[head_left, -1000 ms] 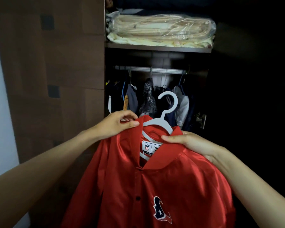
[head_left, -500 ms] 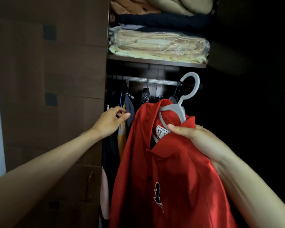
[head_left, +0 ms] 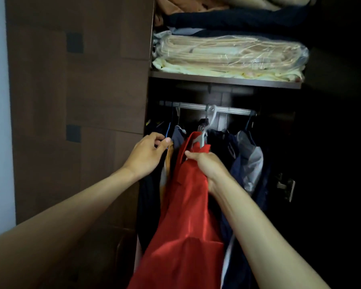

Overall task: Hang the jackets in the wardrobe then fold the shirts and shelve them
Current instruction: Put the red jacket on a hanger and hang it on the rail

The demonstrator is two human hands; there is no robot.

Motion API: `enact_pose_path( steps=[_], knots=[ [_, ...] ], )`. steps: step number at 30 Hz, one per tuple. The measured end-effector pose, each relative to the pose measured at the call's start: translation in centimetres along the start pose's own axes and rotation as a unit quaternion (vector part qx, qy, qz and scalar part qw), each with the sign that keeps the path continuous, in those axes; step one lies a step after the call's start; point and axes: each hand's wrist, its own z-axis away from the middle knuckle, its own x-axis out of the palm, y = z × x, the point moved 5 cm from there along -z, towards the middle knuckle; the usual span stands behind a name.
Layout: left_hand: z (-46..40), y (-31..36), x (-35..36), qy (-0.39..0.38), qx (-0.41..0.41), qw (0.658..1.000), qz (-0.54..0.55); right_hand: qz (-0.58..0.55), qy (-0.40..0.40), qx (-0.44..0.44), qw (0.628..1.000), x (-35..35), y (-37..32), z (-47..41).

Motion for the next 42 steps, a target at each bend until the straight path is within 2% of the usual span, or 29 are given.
enact_pose_path(
  steps=[4,8,12,17,22,24,26,29,31,34,38,42],
  knots=[
    [-1.4,0.1,0.4,0.009,0.006,1.000,-0.014,0.015,0.050,-0.022,0.998,1.2,2.1,-10.1],
    [-3.2,-0.2,0.3,0.029,0.002,0.999,-0.015,0.063,0.084,-0.091,0.990,1.2,1.3,-20.0],
    [-4.0,-0.5,0.6,0.034,-0.017,0.999,-0.017,0.122,0.109,-0.089,0.982,0.7,0.1,-29.9],
    [-3.7,-0.3,0.8,0.047,-0.022,0.998,-0.027,0.170,0.142,-0.082,0.972,-0.3,-0.8,-34.1],
    [-2.9,-1.1,1.3,0.030,-0.037,0.999,-0.017,0.149,0.108,-0.072,0.980,-0.1,1.4,-36.2],
    [-2.5,-1.3,1.5,0.021,-0.044,0.999,-0.025,0.144,0.091,-0.072,0.983,0.3,1.6,-35.6],
    [-2.2,-1.9,1.5,0.013,-0.053,0.998,-0.025,0.186,0.082,-0.084,0.976,0.7,1.9,-33.2],
    [-1.5,-2.6,1.2,0.014,-0.053,0.998,-0.014,0.319,0.117,-0.180,0.923,1.0,2.5,-27.1],
    [-0.9,-2.8,1.1,0.014,-0.058,0.998,-0.014,0.349,0.115,-0.272,0.889,1.5,3.2,-22.7],
    [0.6,-3.1,0.1,0.035,-0.074,0.996,-0.022,0.313,0.062,-0.333,0.887,2.7,4.6,-17.6],
    [4.5,-2.7,-2.8,0.051,-0.103,0.992,-0.057,0.251,-0.027,-0.355,0.900,4.9,5.2,-12.0],
    [11.1,-1.0,-7.8,0.092,-0.142,0.980,-0.100,0.199,-0.130,-0.385,0.892,9.1,6.0,-3.8]
  ],
)
